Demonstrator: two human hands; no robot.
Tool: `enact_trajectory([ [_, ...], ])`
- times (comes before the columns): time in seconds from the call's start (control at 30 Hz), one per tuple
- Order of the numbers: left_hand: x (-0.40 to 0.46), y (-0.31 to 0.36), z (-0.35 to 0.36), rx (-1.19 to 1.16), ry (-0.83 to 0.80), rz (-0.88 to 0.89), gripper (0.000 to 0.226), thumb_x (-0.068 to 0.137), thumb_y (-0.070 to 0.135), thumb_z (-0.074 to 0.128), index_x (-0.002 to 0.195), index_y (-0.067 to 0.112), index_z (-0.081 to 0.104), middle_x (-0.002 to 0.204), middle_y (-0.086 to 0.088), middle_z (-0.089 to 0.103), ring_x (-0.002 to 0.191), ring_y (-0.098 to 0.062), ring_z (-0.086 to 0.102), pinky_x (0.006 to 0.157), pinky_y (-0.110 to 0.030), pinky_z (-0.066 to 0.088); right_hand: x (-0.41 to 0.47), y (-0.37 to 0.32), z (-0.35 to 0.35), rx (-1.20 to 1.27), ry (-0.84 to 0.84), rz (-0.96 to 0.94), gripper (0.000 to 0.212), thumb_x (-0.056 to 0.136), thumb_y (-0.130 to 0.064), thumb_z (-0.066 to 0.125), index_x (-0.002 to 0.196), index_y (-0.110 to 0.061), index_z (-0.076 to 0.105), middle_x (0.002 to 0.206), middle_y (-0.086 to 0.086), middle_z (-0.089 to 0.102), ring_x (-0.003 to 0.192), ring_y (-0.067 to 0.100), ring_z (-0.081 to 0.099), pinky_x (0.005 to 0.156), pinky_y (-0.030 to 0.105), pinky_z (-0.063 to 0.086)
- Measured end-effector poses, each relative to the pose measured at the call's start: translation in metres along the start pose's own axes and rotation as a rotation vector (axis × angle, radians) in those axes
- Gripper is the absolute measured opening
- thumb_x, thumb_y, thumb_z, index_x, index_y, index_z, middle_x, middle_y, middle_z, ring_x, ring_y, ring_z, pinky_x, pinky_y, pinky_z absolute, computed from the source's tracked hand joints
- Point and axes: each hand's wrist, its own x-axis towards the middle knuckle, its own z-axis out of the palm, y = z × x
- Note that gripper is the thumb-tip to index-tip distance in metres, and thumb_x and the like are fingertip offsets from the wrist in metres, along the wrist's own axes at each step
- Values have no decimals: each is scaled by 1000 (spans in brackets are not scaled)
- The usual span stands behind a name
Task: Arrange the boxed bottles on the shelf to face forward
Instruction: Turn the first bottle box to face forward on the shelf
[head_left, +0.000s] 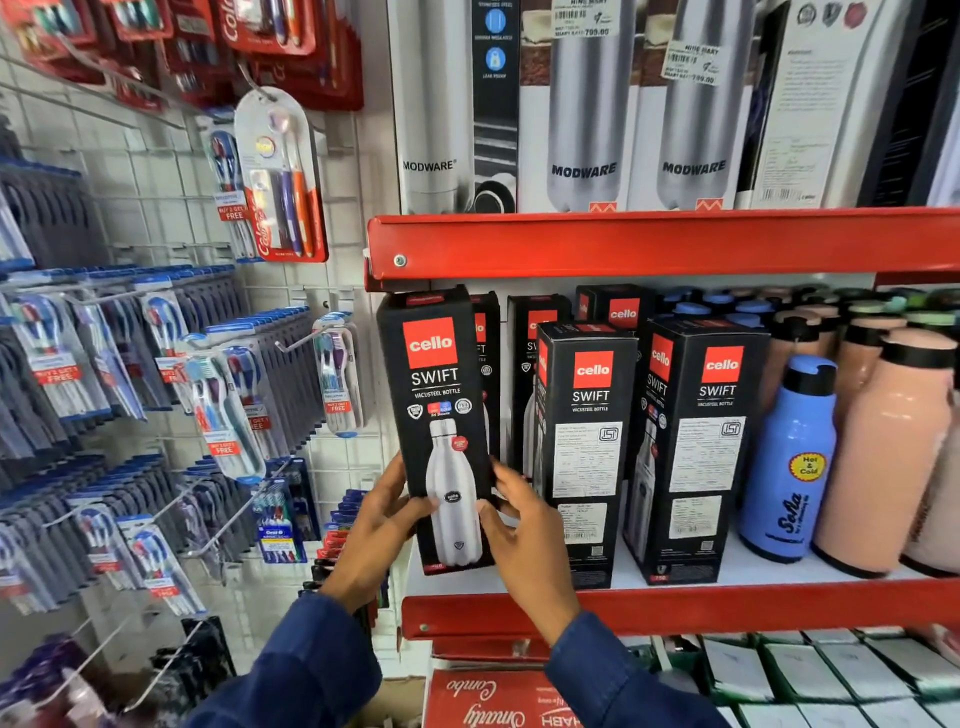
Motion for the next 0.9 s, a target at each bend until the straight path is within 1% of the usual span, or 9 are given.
enact_trajectory([
  [0.17, -3, -7, 16, -3, -5, -26, 61, 98, 10, 57, 148, 41, 40, 146, 12, 57, 135, -11, 53, 116, -49, 41, -8, 12, 0, 18, 47, 34, 47, 92, -16, 60, 135, -30, 49, 114, -14, 57, 107, -4, 57, 88, 3, 43],
  [0.23, -6, -11, 21, 5, 4, -32, 60, 99, 11, 56, 146, 46, 40, 145, 16, 57, 135, -9, 53, 116, -48, 41, -11, 16, -1, -3, 65, 32, 48, 92, -14, 61, 132, -36, 48, 107, -20, 59, 101, -8, 59, 88, 4, 46],
  [0.3, -8, -18, 24, 19, 12, -50, 58, 100, 13, 55, 144, 48, 40, 144, 17, 57, 134, -8, 54, 115, -51, 41, -15, 19, -3, -35, 65, 28, 49, 91, -13, 62, 130, -38, 47, 96, -31, 55, 89, -14, 61, 80, 0, 44],
  [0.37, -11, -23, 26, 28, 17, -56, 58, 100, 12, 55, 146, 44, 39, 144, 15, 58, 134, -9, 54, 115, -52, 41, -17, 23, -4, -57, 56, 31, 47, 90, -12, 62, 132, -30, 50, 89, -34, 52, 81, -16, 61, 72, -2, 43],
  [0.5, -14, -27, 32, 81, 31, -36, 62, 100, 11, 55, 151, 39, 33, 142, 24, 57, 131, 1, 54, 116, -44, 42, -18, 29, 0, -76, 54, 67, 47, 91, -15, 61, 134, -29, 48, 101, -17, 59, 83, -6, 62, 76, 4, 44],
  [0.57, -15, -28, 33, 120, 37, -15, 63, 101, 13, 55, 153, 39, 31, 143, 25, 55, 132, 1, 53, 116, -43, 42, -18, 31, -1, -84, 52, 86, 48, 91, -18, 61, 135, -29, 46, 105, -12, 59, 85, -1, 62, 75, 3, 44],
  [0.67, -15, -29, 35, 174, 48, 12, 64, 101, 18, 55, 154, 40, 27, 151, 17, 50, 136, -3, 50, 117, -45, 41, -17, 30, -3, -77, 42, 103, 47, 92, -16, 59, 136, -28, 46, 104, -12, 57, 83, -10, 59, 72, -4, 40],
  [0.8, -19, -29, 38, 235, 55, 35, 67, 101, 24, 55, 155, 42, 21, 149, 16, 52, 134, -2, 52, 115, -39, 43, -19, 27, -4, -62, 33, 93, 48, 92, -10, 58, 136, -25, 47, 103, -13, 57, 86, -28, 51, 73, -7, 38],
  [0.9, -18, -30, 38, 232, 63, 30, 67, 101, 24, 55, 156, 41, 20, 148, 21, 52, 134, 0, 52, 115, -37, 43, -22, 26, -6, -48, 24, 77, 48, 92, -3, 57, 135, -21, 48, 97, -19, 55, 85, -33, 49, 72, -8, 37],
])
